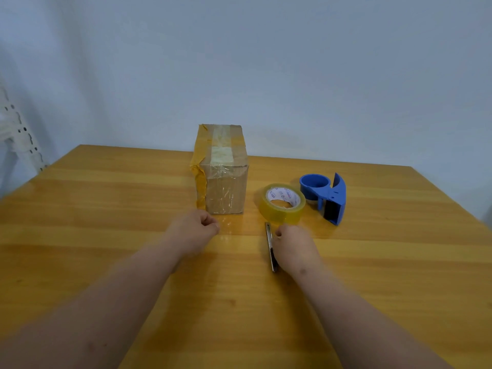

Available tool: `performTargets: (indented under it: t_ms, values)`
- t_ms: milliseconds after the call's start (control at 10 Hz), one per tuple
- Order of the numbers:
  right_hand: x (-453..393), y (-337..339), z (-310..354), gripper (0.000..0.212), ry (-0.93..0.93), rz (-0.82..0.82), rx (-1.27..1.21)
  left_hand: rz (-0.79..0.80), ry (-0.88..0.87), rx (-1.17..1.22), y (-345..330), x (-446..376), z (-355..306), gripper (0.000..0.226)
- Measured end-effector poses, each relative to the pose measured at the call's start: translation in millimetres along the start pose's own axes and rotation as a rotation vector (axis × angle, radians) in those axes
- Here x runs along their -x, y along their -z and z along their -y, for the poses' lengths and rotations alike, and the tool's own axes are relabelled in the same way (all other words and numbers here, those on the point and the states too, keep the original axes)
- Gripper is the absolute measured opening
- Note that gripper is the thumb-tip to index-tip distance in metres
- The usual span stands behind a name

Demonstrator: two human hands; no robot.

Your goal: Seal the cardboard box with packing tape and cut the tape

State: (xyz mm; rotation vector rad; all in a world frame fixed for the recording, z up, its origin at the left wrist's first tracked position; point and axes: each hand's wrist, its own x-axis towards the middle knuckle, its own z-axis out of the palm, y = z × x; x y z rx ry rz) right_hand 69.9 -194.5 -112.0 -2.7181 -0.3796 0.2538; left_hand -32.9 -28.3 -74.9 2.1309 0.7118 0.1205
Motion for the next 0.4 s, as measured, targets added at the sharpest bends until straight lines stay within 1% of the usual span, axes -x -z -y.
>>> performTargets:
  t_ms: [100, 200, 300, 400]
  values:
    - [2, 11, -6, 0.021, 0.049, -0.07, 0.072, -0.038, -0.017, 0.028, 6, -1, 1, 0.018]
    - [9, 34, -2, 0.023, 0.116, -0.099, 0.025, -0.032, -0.041, 0.12, 14, -1, -2, 0.018]
    - [31, 79, 16, 0.019, 0.241, -0.108, -0.257, -0.062, -0.111, 0.256, 31, 1, -19, 0.014]
    - [63, 133, 30, 0.013, 0.353, -0.2, -0.621, -0.205, -0.285, 0.375, 60, 10, -45, 0.01]
